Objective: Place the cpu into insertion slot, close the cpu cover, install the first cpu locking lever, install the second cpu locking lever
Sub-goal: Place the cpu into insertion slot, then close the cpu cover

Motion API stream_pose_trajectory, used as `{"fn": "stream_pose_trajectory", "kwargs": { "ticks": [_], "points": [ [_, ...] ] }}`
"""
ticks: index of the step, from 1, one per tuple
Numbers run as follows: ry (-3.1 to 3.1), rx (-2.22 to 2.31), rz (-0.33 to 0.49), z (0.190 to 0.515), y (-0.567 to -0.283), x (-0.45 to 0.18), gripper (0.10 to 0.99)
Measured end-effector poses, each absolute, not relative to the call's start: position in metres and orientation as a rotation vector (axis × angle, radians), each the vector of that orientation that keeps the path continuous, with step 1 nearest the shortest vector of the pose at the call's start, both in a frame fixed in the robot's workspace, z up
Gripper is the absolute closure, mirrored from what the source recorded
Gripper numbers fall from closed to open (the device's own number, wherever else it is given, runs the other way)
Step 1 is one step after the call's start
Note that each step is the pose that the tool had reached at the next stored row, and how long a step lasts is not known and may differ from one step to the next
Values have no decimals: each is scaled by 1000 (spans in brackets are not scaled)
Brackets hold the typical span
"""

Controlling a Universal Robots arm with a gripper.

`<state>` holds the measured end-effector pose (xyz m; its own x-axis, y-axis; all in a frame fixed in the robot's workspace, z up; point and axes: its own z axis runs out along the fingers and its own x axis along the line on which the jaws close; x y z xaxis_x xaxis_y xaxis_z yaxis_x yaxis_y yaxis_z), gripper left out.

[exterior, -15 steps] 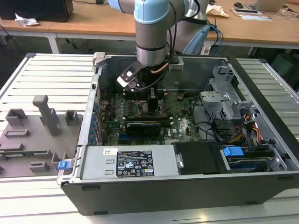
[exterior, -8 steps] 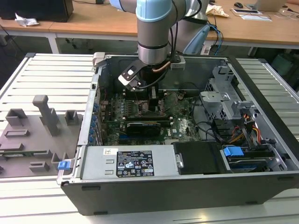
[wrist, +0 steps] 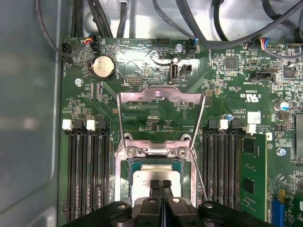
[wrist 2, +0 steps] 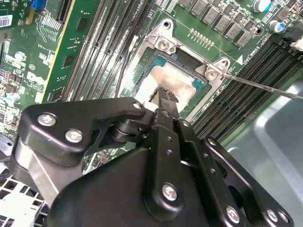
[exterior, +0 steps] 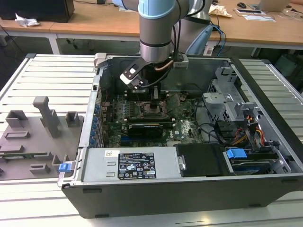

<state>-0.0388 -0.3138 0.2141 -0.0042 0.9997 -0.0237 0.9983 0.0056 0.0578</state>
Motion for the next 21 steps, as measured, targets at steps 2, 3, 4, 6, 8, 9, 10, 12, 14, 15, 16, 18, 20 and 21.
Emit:
{"fn": "stream_pose_trajectory", "kwargs": {
  "ticks": [2,3,4,6,8,9,10,12,14,15,16,18,20,21],
  "points": [
    [2186,2175,37,214,-314,-39,980],
    [2186,2175,37,214,-314,-39,980],
    [2186,2175,37,215,-314,-39,980],
    [2186,2175,37,215,-314,-39,980],
    [2186,2175,37,217,-314,-39,980],
    [2186,2175,37,220,-314,-39,980],
    [2186,2175,37,222,-314,-39,980],
    [2186,2175,37,223,-314,-39,980],
    [2186,2175,37,226,-314,-39,980],
    [2186,2175,37,227,-314,-39,980],
    [2186,2175,37,227,-314,-39,980],
    [2186,2175,37,230,-314,-39,980],
    [2186,2175,37,234,-314,-39,980],
    [2186,2175,37,236,-314,-39,980]
  ]
}}
